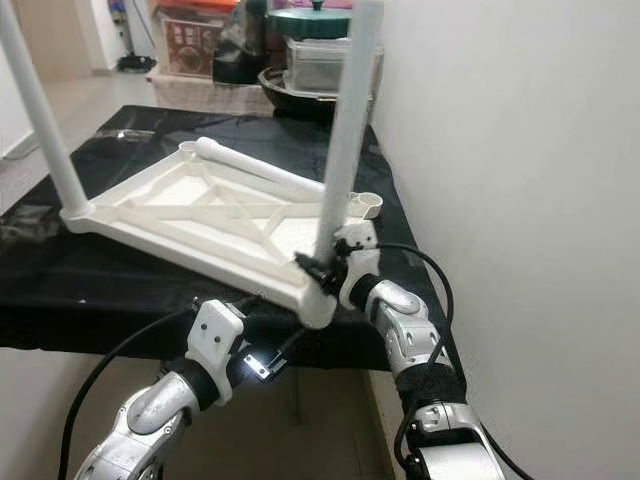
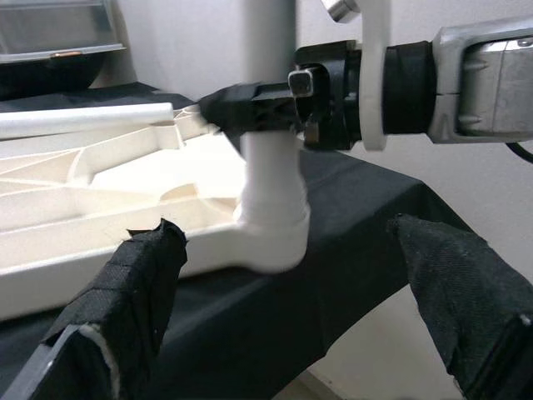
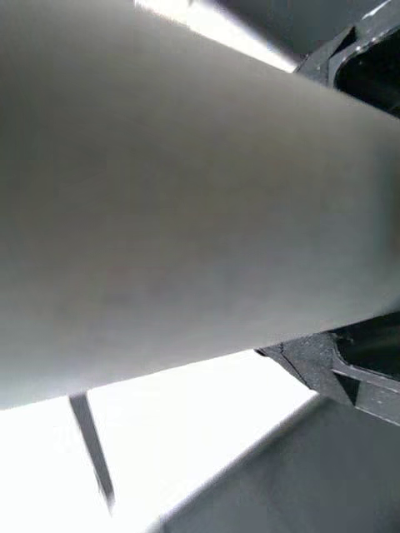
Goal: Building children table
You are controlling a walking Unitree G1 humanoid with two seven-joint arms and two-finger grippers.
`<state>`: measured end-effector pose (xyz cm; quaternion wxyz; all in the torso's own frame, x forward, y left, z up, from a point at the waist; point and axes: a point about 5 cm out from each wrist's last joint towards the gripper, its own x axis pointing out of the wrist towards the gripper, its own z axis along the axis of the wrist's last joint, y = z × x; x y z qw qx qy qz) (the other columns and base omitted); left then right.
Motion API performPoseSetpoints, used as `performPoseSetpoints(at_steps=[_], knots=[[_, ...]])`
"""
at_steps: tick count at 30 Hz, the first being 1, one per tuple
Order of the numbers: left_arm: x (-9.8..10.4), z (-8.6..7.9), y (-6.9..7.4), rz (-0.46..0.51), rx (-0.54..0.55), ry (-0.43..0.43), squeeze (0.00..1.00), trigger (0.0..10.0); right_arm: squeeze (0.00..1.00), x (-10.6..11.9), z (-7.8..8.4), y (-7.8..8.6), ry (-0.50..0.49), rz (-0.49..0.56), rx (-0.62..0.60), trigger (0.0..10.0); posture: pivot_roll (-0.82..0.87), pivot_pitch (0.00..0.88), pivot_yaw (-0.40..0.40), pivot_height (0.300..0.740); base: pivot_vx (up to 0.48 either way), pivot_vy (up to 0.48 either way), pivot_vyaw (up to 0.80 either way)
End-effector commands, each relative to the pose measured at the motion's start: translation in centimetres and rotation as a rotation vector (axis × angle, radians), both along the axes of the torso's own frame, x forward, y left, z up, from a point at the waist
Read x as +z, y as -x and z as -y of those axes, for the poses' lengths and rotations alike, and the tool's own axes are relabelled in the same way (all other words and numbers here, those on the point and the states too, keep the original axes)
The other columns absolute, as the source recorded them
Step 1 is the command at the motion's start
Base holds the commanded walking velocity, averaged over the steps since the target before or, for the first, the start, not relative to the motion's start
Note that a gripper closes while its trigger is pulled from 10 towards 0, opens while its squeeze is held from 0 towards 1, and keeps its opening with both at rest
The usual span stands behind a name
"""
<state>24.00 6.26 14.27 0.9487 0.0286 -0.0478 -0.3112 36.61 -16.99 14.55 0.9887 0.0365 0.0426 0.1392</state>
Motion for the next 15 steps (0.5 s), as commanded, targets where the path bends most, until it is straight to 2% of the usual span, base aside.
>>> performPoseSetpoints(at_steps=[1, 2, 3, 5, 7, 9, 10, 12, 14, 15], knots=[[-0.4, 0.1, 0.0, -0.016, -0.005, 0.001, 0.0, 10.0, 0.0, 0.4, 1.9, -0.3, -0.054, -0.003, -0.229, 0.0, 0.15, 0.0, -0.081, 0.74, 0.0, 0.0, 0.0], [-0.4, 0.1, 0.0, -0.016, -0.006, 0.001, 0.0, 10.0, 0.0, 0.2, 2.6, 0.0, -0.055, -0.009, -0.39, 0.0, 0.15, 0.0, -0.081, 0.74, 0.0, 0.0, 0.0], [-0.4, 0.1, 0.0, -0.016, -0.006, 0.001, 0.0, 10.0, 0.0, 0.2, 2.6, 0.0, -0.055, -0.009, -0.39, 0.0, 0.15, 0.0, -0.081, 0.74, 0.0, 0.0, 0.0], [-0.3, 0.1, -0.1, -0.014, -0.007, 0.001, 0.0, 10.0, 0.0, -0.2, 2.9, 0.7, -0.067, -0.03, -0.61, 0.0, 0.15, 0.0, -0.083, 0.74, 0.0, 0.0, 0.0], [-0.3, 0.1, -0.1, -0.014, -0.007, 0.0, 0.0, 10.0, 0.0, -0.4, 2.8, 1.0, -0.074, -0.039, -0.658, 0.0, 0.15, 0.0, -0.083, 0.74, 0.0, 0.0, 0.0], [-0.3, 0.1, -0.1, -0.012, -0.007, 0.0, 0.0, 10.0, 0.0, -1.1, 1.5, 1.4, -0.09, -0.072, -0.727, 0.0, 0.16, 0.0, -0.082, 0.74, 0.0, 0.0, 0.0], [-0.3, 0.1, -0.1, -0.012, -0.007, 0.0, 0.0, 10.0, 0.0, -1.1, 1.5, 1.4, -0.09, -0.072, -0.727, 0.0, 0.16, 0.0, -0.082, 0.74, 0.0, 0.0, 0.0], [-0.2, 0.1, -0.1, -0.009, -0.006, -0.001, 0.0, 10.0, 0.0, -1.2, 0.1, 1.3, -0.1, -0.065, -0.722, 0.0, 0.16, 0.0, -0.088, 0.74, 0.0, 0.0, 0.0], [-0.2, 0.1, -0.1, -0.009, -0.006, -0.001, 0.0, 10.0, 0.0, -1.2, 0.1, 1.3, -0.1, -0.065, -0.722, 0.0, 0.16, 0.0, -0.088, 0.74, 0.0, 0.0, 0.0], [-0.2, 0.1, -0.1, -0.009, -0.005, -0.002, 0.0, 10.0, 0.0, -0.9, -0.5, 1.1, -0.117, -0.043, -0.692, 10.0, 0.16, 0.0, -0.088, 0.74, 0.0, 0.0, 0.0]])
